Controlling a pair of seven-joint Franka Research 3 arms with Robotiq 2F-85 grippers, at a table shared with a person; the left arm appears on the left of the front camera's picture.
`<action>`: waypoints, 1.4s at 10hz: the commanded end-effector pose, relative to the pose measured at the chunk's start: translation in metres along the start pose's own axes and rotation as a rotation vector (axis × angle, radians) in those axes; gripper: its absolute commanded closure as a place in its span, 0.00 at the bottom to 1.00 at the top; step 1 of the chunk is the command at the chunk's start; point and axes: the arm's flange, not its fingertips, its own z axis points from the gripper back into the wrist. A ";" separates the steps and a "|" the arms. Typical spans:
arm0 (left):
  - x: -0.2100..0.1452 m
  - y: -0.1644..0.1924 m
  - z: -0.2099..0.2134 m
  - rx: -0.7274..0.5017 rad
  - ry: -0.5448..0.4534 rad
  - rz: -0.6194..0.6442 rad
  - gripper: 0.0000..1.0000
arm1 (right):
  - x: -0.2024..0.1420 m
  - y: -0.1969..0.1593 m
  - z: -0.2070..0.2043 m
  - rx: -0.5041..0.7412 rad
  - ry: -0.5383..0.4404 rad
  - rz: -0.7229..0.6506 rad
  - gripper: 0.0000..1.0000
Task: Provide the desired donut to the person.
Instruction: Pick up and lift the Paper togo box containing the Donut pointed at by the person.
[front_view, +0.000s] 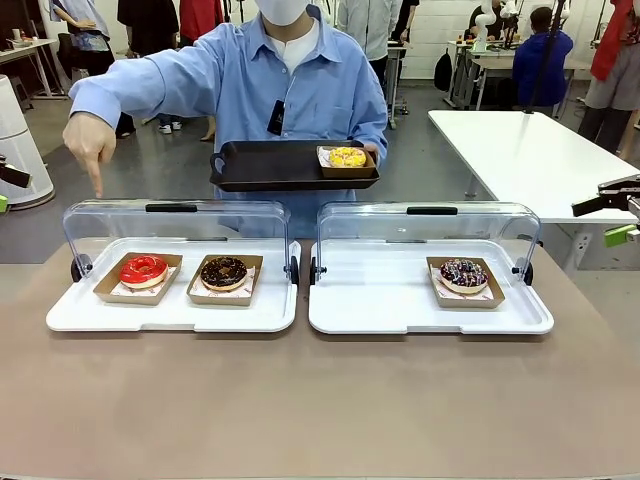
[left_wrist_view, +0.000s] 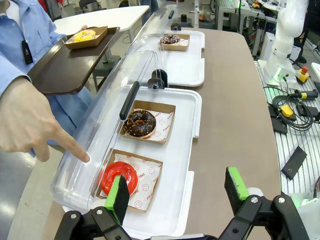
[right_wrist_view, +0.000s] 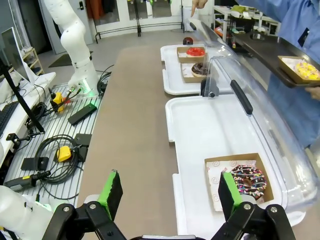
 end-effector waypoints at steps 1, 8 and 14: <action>0.001 -0.001 0.000 0.009 0.007 0.000 0.00 | 0.000 0.000 0.001 -0.004 0.001 -0.005 0.00; 0.035 -0.018 -0.041 0.033 0.356 -0.212 0.00 | 0.000 0.000 0.001 -0.004 0.001 -0.005 0.00; 0.000 -0.021 -0.135 -0.097 0.833 -0.282 0.00 | 0.000 0.000 0.001 -0.004 0.001 -0.005 0.00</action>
